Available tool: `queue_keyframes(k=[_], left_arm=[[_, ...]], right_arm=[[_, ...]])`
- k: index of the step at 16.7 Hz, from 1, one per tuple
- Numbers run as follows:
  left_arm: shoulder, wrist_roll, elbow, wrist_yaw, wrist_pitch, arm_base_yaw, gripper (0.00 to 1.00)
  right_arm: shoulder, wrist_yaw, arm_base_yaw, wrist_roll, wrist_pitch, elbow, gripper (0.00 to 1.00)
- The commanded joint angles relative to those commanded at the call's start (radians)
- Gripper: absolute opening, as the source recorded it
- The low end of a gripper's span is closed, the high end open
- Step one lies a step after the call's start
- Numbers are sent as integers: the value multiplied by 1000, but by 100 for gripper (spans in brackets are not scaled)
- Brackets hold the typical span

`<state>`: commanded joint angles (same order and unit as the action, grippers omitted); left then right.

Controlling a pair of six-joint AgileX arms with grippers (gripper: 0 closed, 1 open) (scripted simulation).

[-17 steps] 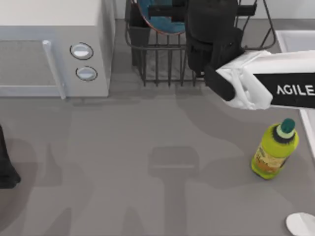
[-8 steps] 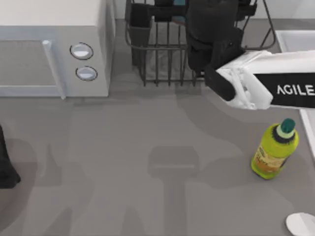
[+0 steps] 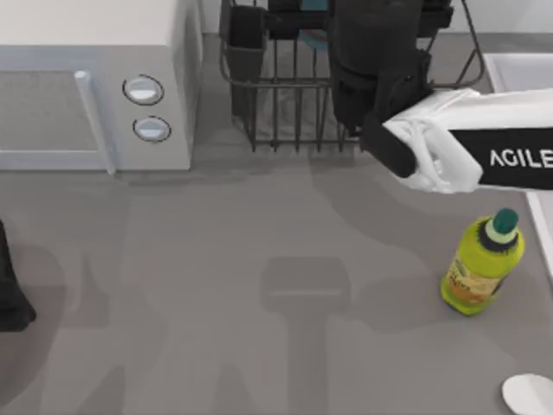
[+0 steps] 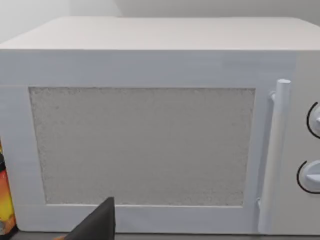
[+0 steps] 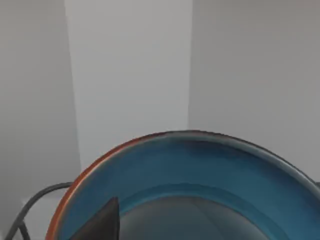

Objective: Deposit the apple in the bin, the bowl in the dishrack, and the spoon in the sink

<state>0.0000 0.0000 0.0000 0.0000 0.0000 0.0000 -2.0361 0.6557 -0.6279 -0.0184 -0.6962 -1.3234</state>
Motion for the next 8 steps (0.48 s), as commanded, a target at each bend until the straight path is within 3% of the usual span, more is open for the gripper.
queue_keyframes(k=[4, 8], left_arm=[[0, 0, 0, 0, 0, 0, 100], [0, 0, 0, 0, 0, 0, 100]], right_arm=[[133, -122, 79, -5, 54, 141, 100], [430, -304, 193, -6, 133, 417, 100]])
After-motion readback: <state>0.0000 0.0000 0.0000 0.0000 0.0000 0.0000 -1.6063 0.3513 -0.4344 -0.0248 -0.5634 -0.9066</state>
